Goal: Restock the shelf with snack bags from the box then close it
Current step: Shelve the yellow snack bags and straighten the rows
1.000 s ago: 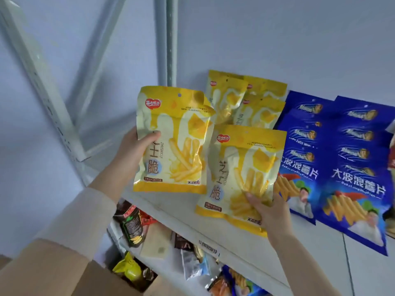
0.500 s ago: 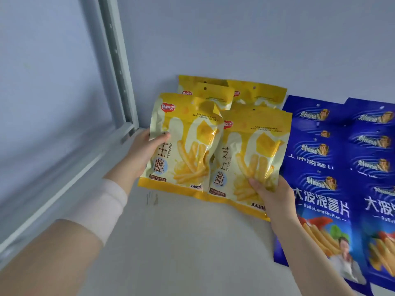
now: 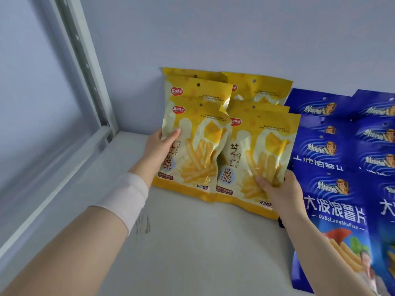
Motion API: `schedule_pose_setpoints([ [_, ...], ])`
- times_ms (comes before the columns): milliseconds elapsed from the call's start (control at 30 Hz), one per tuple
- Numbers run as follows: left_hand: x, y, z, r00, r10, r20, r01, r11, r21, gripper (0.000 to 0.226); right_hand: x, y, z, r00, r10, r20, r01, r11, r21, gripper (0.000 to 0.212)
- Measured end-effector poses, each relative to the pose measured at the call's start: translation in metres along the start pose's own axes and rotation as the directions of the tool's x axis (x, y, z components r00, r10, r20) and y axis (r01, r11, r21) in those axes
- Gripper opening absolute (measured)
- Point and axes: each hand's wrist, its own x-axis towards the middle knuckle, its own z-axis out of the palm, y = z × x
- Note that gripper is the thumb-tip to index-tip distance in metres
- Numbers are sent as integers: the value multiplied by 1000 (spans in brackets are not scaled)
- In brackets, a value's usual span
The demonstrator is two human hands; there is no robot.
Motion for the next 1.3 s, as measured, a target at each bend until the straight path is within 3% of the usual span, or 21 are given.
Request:
schedule_pose_setpoints([
  [200,6,-12,9,993,23,-114,-10,994,112,30,-6,-6,0,990,-79,-119,69,994,-86,93],
  [367,0,-4,13,972,46,-229,-6,986,169,55,-10,-13,1,938,-333,-102,269,879,-395,85],
  [433,-5,2,11,961,117,-252,-37,953,302,67,-11,-17,-1,912,-408,-37,338,800,-496,81],
  [533,-29,17,4,916,355,-187,-175,773,610,61,-17,-25,-6,870,-486,82,443,699,-561,69],
  [633,-70,35,-8,860,495,121,-348,398,849,47,-25,-29,-8,805,-547,229,567,597,-567,59],
  [733,-124,50,-20,882,373,287,-318,22,948,41,-43,-32,-10,708,-588,391,694,474,-543,55],
  [800,-166,53,-29,905,320,282,-262,-106,959,38,-59,-31,-9,617,-628,475,776,384,-500,52],
  [1033,-332,29,-78,991,130,15,11,-199,980,41,-174,-18,2,281,-662,695,960,178,-218,50],
  [1233,-471,11,-138,985,63,-162,173,-280,944,34,-299,-12,13,5,-664,747,1000,22,13,48],
  [1300,-522,4,-160,962,6,-272,265,-239,934,32,-346,-7,16,-66,-651,756,998,-39,53,47],
])
